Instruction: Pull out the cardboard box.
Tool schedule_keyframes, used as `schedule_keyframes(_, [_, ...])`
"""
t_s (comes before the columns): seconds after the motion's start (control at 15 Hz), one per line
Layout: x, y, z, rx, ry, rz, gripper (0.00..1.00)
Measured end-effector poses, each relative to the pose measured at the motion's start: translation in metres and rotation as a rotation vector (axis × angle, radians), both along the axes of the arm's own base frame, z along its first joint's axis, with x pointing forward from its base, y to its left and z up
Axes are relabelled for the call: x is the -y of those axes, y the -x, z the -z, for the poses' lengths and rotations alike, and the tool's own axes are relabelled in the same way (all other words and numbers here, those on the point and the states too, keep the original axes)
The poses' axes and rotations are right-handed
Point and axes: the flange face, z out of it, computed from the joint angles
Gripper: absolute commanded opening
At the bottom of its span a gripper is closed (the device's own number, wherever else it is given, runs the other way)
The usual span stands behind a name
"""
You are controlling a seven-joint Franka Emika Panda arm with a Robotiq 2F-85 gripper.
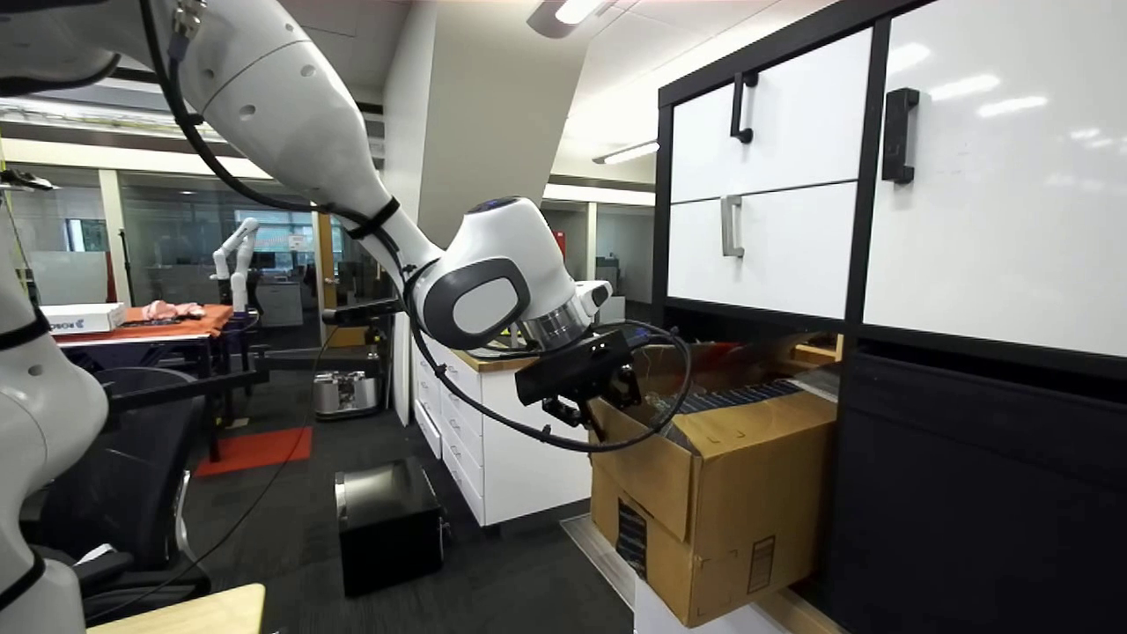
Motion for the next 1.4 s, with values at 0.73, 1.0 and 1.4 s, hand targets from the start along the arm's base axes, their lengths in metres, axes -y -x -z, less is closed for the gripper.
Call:
schedule_keyframes(0.73, [-0.02, -0.004, -0.054, 0.054, -0.046, 0.038, 1.0])
schedule_keyframes(1.0, [-0.02, -0.003, -0.069, -0.066, -0.025, 0.155, 1.0])
schedule_keyframes(1.4, [-0.018, -0.004, -0.096, -0.285, -0.018, 0.387, 1.0])
